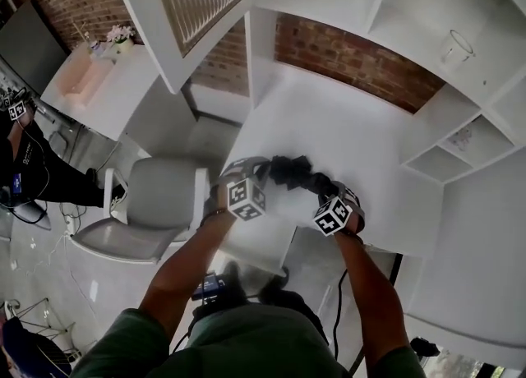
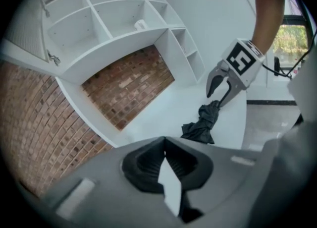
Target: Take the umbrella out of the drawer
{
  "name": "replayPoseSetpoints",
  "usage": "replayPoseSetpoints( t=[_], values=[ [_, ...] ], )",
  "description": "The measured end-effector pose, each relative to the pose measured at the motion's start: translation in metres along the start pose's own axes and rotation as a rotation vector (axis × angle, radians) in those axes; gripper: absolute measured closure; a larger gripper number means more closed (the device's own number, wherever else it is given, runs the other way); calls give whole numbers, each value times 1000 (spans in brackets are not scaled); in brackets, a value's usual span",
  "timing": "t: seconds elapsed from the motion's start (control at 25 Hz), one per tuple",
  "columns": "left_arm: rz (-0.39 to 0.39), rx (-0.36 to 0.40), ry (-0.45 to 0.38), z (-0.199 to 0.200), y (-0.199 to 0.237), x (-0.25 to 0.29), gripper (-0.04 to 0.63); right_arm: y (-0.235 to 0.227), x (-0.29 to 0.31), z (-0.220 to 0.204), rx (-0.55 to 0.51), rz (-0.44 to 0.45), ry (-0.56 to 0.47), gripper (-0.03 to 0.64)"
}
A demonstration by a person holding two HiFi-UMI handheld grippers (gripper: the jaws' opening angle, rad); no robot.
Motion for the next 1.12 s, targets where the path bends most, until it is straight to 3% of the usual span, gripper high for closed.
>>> replayPoseSetpoints(
  t=[0.28,0.44,0.6,0.76,0.84,1.0,1.12],
  values=[
    [41,-48,-114,25,25,-58,592,-10,-63,33,197,-69,-149,479],
    [68,-67,-198,46,43,-103,592,-24,-133,77,311,-146,-356,611],
    [97,-104,-299,66,63,-155,592,-29,-218,123,402,-172,-570,611],
    [120,-123,-398,82,79,-213,592,-16,-297,156,457,-175,-716,611],
    [131,-138,-446,86,85,-243,592,-5,-327,167,467,-171,-759,612],
    [103,-250,-573,95,93,-298,592,12,-371,180,469,-163,-811,612],
    [90,-292,-635,95,95,-331,592,22,-396,185,463,-178,-832,612]
  ],
)
Point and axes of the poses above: the fingertips, and each gripper's own axes: x forward along the fingers, y to its left, z out of its top, the point moved 2 cm from there along -x, backward along the fingers, and after that the axes turned 2 degrees about -y, right-handed, at the moved point
